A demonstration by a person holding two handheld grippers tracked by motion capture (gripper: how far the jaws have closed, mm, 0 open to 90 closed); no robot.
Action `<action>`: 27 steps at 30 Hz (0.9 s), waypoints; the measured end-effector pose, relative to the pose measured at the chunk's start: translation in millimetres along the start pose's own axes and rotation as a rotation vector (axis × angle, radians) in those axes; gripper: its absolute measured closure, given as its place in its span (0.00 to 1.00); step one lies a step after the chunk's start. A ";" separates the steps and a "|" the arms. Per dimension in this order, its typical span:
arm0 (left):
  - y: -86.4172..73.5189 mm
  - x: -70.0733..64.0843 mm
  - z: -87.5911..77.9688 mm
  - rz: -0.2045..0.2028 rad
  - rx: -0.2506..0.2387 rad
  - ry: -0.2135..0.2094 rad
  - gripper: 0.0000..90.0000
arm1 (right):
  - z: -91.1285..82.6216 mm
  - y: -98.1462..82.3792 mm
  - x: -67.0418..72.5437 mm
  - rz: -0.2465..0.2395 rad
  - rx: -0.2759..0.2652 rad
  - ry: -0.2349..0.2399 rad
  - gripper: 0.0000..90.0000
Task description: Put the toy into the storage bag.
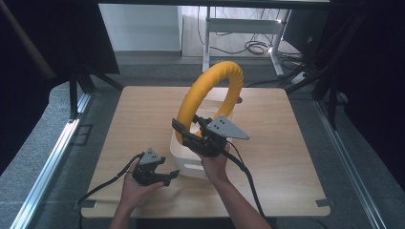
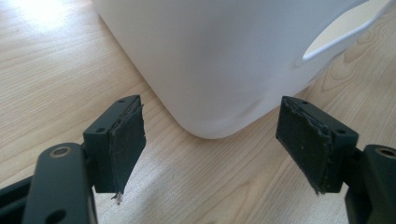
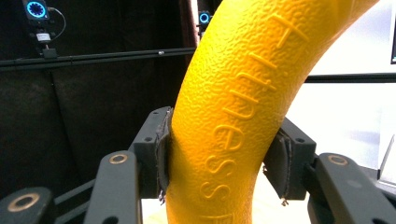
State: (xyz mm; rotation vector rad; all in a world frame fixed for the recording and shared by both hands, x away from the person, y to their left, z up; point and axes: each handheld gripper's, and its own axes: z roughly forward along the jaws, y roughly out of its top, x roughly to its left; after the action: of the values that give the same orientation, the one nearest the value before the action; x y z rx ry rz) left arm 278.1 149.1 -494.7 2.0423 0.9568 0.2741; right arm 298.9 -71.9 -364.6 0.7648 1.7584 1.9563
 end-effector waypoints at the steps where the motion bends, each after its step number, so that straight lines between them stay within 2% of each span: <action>1: 0.0 0.0 0.0 0.000 0.000 0.000 0.27 | 0.0 0.0 0.0 0.000 0.000 0.000 0.53; 27: 0.0 0.0 0.1 0.000 0.003 0.001 0.26 | 4.1 -21.6 -4.2 0.038 0.047 -0.001 0.52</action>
State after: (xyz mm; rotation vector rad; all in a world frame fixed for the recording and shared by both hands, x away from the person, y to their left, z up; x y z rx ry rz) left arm 278.2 149.1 -494.8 2.0449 0.9581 0.2743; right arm 303.3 -68.6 -386.3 0.8203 1.8083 1.9444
